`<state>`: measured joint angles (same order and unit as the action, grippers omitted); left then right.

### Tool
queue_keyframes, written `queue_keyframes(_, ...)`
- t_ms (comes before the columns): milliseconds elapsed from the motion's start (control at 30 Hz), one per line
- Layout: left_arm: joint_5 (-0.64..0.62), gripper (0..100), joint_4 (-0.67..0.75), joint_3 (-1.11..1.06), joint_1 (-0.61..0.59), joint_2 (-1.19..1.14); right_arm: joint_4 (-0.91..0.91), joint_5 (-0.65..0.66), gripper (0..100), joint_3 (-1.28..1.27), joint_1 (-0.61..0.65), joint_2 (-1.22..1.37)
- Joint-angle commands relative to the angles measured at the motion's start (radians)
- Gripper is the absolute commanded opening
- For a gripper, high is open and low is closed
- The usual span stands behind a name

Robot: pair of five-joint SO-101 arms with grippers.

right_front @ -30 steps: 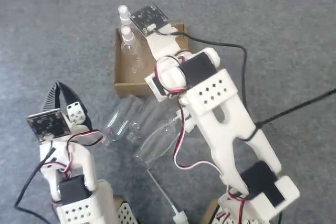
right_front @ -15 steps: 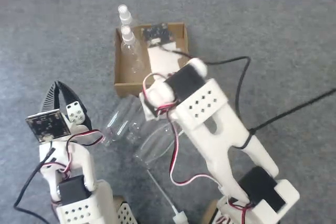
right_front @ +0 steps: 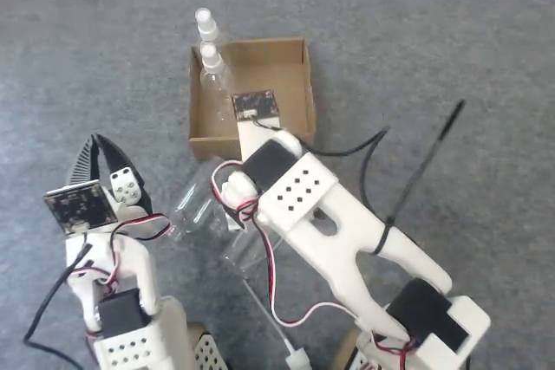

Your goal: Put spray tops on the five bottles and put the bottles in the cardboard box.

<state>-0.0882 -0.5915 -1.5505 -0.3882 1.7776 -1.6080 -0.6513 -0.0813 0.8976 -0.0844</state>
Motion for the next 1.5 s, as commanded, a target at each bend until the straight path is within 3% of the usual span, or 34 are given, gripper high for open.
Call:
queue_keyframes(0,-0.008,1,0.037,0.001,-0.005,0.015,0.191,-0.012,30.9,-0.089,0.007,-0.059)
queue_keyframes(333,-0.008,1,0.037,0.001,-0.002,0.015,0.357,-0.095,30.8,-0.196,0.008,-0.047)
queue_keyframes(633,-0.005,1,0.037,0.001,0.0,0.015,0.492,-0.1,30.7,-0.192,0.008,0.174)
queue_keyframes(867,-0.005,1,0.037,0.001,0.0,0.015,0.481,-0.1,29.6,-0.198,0.008,0.199)
queue_keyframes(1167,-0.005,1,0.037,0.001,0.0,0.015,0.461,-0.089,4.6,-0.196,0.002,0.203)
queue_keyframes(1367,-0.003,1,0.037,0.001,0.0,0.015,0.417,-0.006,4.7,-0.193,0.002,0.205)
queue_keyframes(1467,-0.003,1,0.037,0.001,0.0,0.015,0.4,0.003,11.3,-0.198,0.002,0.214)
